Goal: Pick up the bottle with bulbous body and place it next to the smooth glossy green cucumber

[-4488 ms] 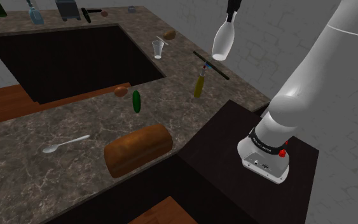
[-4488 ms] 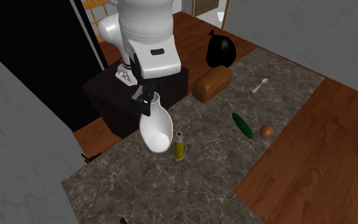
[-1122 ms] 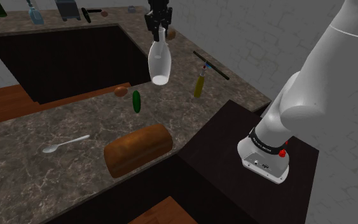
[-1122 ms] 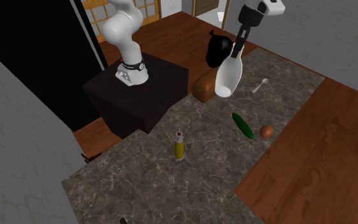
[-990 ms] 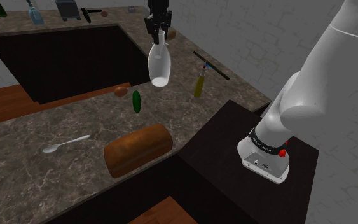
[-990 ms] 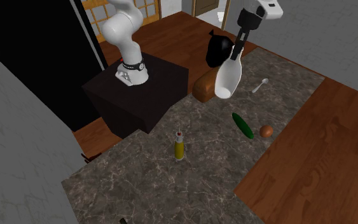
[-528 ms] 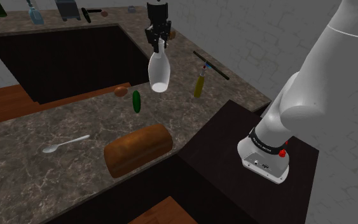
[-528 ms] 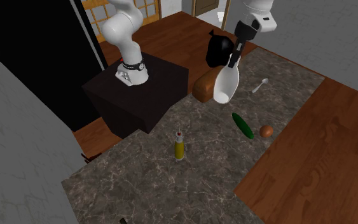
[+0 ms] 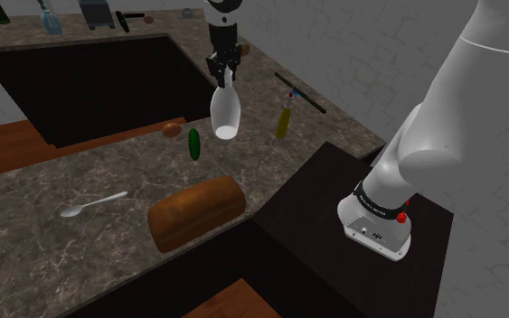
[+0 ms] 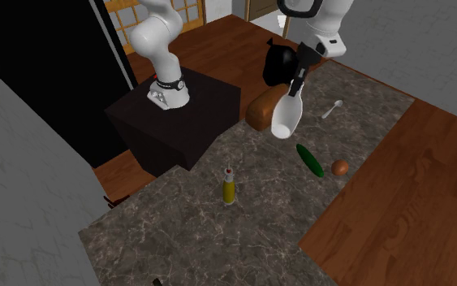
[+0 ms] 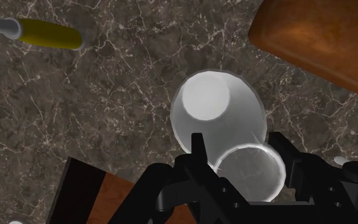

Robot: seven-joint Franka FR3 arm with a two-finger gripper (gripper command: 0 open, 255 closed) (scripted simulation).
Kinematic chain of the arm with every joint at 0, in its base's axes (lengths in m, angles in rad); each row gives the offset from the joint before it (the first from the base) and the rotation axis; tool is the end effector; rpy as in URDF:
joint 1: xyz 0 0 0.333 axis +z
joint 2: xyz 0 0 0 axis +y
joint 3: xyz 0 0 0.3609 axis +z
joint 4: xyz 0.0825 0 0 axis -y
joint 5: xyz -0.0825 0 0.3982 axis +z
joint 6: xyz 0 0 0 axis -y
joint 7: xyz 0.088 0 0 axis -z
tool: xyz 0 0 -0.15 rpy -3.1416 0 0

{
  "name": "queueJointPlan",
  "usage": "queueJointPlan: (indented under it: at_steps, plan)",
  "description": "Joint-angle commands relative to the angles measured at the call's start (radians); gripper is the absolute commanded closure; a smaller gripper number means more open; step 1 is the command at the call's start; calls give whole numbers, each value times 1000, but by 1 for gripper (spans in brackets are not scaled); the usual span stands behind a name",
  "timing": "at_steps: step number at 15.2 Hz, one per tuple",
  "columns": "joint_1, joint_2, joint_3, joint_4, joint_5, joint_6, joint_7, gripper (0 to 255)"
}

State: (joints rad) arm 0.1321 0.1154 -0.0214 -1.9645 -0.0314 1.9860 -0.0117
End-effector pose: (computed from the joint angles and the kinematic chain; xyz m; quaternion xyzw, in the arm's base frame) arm 0.5817 0.0617 0.4024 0.9965 0.0681 -0.0461 0.0176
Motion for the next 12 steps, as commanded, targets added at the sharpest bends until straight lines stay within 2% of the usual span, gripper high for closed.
queueJointPlan:
  at_steps: [1,12]
  plan:
    - [0,5,0,-20,0,26,0,255]
    - [-1,73,-1,-88,-1,162,3,255]
